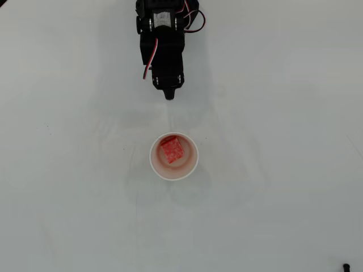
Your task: Grasp a red cube and put it in the cup.
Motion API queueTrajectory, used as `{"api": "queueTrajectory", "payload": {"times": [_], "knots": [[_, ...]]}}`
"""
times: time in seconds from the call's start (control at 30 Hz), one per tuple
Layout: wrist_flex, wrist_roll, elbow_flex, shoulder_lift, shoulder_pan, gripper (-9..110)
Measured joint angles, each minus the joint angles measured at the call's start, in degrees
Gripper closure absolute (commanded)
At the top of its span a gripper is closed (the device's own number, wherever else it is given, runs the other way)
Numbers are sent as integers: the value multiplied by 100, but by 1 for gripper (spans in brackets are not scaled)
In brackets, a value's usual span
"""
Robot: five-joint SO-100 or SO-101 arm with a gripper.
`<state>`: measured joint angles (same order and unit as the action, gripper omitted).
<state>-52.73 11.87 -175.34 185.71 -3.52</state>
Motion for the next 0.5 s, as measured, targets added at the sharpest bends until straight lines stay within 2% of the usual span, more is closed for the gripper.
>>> {"api": "queueTrajectory", "payload": {"times": [0.5], "knots": [[536, 9, -18, -9, 9, 101]]}}
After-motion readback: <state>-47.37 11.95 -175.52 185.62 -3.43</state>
